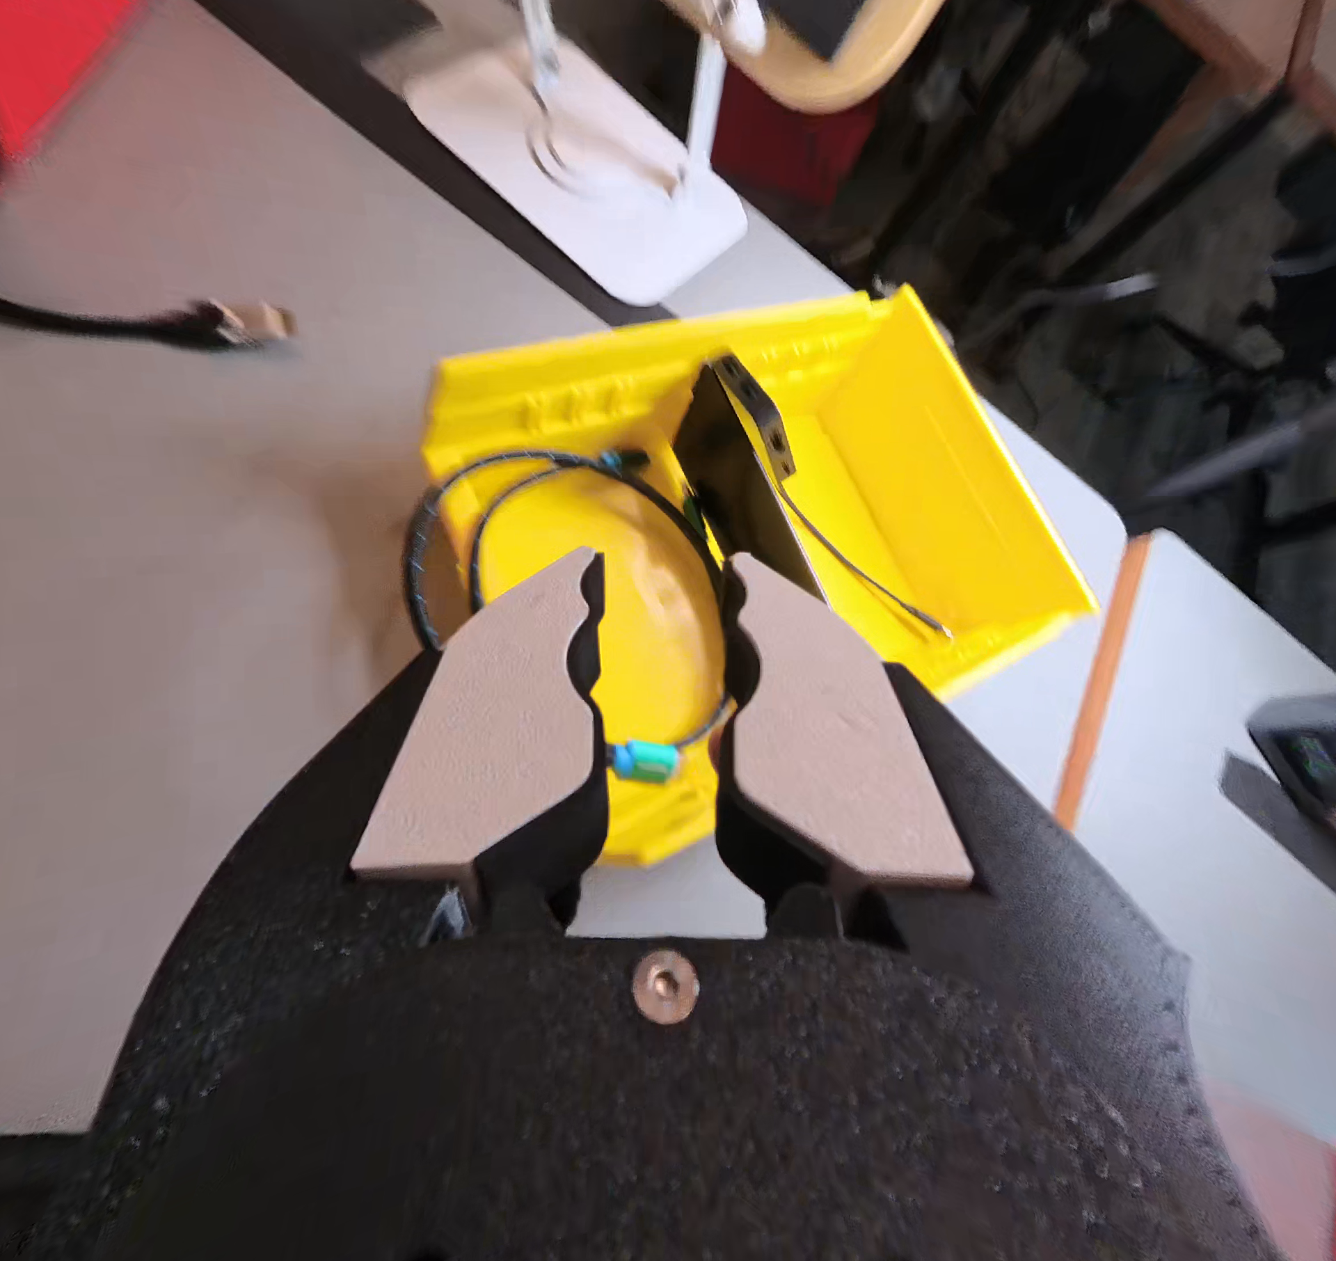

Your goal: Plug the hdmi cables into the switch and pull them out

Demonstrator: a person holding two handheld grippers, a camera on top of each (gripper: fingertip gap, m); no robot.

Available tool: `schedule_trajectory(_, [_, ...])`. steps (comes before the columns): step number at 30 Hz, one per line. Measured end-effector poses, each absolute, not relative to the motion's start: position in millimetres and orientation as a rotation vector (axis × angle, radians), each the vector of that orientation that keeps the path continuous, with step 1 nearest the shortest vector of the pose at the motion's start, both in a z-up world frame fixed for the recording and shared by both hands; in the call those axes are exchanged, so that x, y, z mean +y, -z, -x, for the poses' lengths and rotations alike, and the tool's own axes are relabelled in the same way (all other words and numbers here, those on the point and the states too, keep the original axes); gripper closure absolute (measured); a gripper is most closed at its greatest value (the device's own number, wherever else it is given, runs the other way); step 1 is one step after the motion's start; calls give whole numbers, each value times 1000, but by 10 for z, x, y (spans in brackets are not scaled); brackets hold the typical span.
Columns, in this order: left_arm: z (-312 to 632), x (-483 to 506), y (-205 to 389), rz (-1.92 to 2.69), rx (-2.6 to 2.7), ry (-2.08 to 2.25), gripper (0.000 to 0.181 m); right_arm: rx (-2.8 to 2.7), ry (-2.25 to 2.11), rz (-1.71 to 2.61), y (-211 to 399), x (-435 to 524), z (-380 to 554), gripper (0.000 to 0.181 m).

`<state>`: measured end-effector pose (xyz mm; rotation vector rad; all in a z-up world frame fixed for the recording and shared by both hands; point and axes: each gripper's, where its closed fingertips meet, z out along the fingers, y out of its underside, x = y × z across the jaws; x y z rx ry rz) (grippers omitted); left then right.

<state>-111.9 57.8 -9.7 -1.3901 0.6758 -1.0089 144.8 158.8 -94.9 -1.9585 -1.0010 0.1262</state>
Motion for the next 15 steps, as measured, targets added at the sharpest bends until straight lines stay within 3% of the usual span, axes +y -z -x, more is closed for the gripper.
schedule_trajectory(1, [1094,575,109,1393,683,1013,157,-1010,-214,1895,843,1530,-1305,152])
schedule_trajectory(7, [893,522,156,1370,723,1071,157,-1078,-878,1463,186,878,-321,163])
schedule_trajectory(15, [524,368,173,1268,770,1170,156,-859,-1446,1175,-174,461,375,155])
